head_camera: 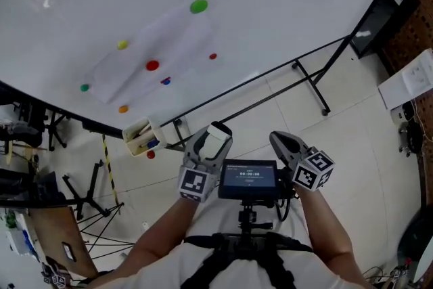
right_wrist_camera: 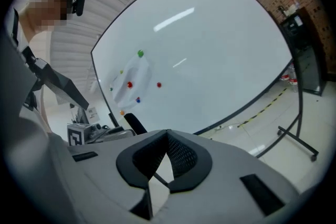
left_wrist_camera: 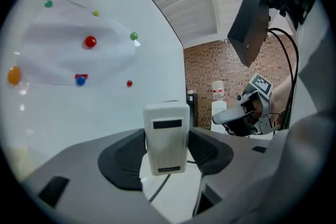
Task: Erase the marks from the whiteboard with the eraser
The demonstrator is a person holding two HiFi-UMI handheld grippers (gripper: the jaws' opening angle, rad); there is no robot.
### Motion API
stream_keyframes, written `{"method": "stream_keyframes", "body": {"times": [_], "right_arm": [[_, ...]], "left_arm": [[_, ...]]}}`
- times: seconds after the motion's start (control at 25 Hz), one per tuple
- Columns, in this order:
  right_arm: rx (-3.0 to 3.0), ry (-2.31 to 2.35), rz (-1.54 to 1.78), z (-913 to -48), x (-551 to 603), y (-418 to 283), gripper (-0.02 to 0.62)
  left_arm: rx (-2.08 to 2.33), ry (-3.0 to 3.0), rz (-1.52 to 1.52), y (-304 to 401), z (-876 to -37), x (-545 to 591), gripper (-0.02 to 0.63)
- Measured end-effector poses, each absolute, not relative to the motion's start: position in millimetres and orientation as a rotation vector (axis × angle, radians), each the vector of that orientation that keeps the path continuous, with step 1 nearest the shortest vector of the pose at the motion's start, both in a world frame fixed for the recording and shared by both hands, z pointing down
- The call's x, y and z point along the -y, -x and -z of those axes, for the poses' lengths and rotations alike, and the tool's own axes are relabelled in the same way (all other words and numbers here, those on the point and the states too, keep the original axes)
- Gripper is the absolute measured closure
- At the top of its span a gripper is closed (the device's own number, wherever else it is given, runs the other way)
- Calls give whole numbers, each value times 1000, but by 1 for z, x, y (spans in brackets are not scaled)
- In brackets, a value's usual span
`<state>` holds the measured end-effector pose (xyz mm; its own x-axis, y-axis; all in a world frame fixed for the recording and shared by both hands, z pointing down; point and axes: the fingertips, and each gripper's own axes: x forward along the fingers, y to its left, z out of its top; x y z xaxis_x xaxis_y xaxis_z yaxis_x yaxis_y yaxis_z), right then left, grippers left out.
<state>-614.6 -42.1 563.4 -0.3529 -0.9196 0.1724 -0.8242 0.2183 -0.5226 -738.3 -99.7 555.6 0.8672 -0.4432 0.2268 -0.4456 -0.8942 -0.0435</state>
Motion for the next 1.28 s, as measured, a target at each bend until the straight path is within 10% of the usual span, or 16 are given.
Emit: {"method": "stream_keyframes", "body": {"times": [1.28], "right_arm": [[-1736, 1976, 660, -555, -280, 161, 580]], "left_arm": [[-147, -3114, -483, 236, -529, -191, 344]]}}
